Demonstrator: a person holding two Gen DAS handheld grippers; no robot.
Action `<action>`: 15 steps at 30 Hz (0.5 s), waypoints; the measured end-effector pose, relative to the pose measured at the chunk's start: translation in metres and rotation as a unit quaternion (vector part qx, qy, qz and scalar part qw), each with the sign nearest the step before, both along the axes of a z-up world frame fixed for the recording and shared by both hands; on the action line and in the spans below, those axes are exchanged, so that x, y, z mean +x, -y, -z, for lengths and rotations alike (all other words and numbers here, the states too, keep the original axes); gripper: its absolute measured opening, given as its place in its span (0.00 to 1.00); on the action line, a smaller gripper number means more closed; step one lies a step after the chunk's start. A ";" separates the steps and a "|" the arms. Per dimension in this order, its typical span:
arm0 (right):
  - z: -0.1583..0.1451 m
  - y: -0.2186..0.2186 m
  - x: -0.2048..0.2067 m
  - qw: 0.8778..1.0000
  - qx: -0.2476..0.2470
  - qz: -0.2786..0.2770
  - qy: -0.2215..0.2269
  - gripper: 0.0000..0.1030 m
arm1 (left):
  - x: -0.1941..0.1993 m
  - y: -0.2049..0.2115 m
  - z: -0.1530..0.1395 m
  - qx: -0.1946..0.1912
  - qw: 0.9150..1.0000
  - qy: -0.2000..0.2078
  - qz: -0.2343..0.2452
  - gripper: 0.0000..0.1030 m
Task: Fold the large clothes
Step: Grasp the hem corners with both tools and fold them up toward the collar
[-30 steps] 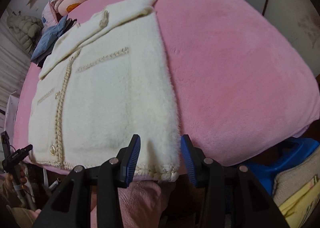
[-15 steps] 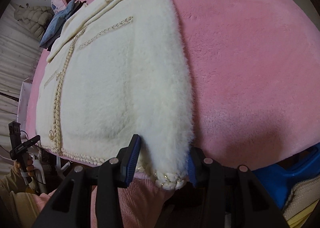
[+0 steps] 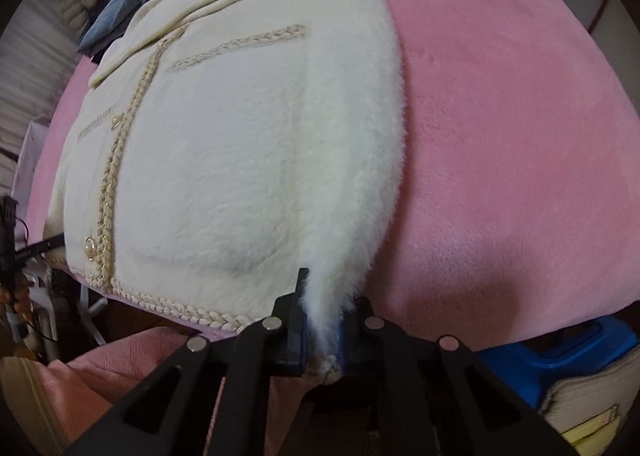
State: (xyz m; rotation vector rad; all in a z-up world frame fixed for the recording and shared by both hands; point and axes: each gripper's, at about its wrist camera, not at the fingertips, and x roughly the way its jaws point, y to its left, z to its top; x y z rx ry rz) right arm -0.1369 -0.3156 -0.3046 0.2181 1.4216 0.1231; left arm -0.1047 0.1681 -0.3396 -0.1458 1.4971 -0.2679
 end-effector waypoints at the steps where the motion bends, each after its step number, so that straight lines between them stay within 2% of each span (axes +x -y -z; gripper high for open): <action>1: -0.006 -0.002 0.001 1.000 0.003 -0.005 0.001 0.08 | 0.004 0.004 -0.005 0.005 1.000 -0.009 -0.002 0.09; 5: -0.048 -0.007 0.012 0.999 0.029 -0.016 0.027 0.07 | 0.023 0.010 -0.043 -0.024 0.999 -0.022 -0.042 0.08; 9: -0.110 -0.007 0.038 0.994 0.074 -0.019 0.079 0.07 | 0.056 0.006 -0.107 -0.091 0.991 0.009 -0.097 0.08; 12: -0.150 -0.004 0.069 0.986 0.112 -0.018 0.124 0.07 | 0.094 0.001 -0.148 -0.134 0.979 0.043 -0.146 0.08; 15: -0.179 0.007 0.117 0.975 0.156 0.000 0.159 0.07 | 0.146 -0.014 -0.175 -0.177 0.958 0.070 -0.214 0.08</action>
